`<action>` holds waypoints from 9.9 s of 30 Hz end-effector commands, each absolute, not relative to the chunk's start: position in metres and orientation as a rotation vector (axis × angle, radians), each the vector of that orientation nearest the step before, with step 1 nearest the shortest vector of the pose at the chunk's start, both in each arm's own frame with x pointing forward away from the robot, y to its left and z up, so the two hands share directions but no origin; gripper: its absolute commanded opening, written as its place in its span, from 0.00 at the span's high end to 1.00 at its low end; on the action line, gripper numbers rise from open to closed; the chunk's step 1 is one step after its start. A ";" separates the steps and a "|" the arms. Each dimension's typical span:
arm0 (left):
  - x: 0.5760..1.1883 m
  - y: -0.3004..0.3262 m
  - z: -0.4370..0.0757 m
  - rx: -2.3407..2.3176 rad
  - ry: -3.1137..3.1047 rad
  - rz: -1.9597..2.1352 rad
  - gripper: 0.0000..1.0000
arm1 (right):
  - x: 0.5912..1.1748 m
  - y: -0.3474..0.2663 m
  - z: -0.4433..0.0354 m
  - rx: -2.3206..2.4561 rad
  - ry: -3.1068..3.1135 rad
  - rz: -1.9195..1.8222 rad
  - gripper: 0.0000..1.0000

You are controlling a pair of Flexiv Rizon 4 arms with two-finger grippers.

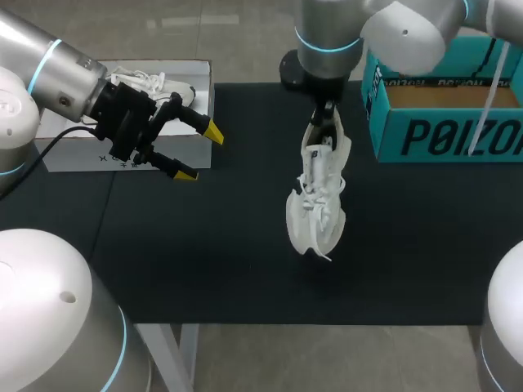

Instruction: Take the shoe out of the shoebox, open the shoe tongue, remove and reinsert the insole, then place the shoe into the shoebox

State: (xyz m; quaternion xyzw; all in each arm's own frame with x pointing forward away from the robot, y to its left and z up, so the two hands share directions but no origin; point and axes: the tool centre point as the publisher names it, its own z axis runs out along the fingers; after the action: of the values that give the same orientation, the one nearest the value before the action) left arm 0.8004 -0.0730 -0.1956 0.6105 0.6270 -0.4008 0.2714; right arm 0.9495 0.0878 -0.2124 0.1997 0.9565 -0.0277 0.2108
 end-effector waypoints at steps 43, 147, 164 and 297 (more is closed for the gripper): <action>0.800 -0.073 -0.195 1.646 1.690 -1.077 0.00 | 1.020 -0.042 -0.095 1.045 2.555 0.078 1.00; 0.800 -0.073 -0.195 1.646 1.690 -1.077 0.00 | 1.066 -0.332 -0.204 2.329 1.714 0.046 1.00; 0.800 -0.073 -0.195 1.646 1.690 -1.077 0.00 | 1.065 -0.326 -0.247 2.381 1.708 0.003 1.00; 0.917 0.186 -0.164 2.437 1.836 -0.230 0.00 | 0.978 -0.208 -0.216 2.243 1.776 0.088 0.00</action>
State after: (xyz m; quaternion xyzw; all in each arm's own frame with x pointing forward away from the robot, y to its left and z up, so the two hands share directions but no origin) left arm 0.8988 0.1766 -0.1650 0.8024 0.5901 -0.0741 0.0492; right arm 0.9789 -0.2079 -0.2154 0.7763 0.6142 0.0299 0.1389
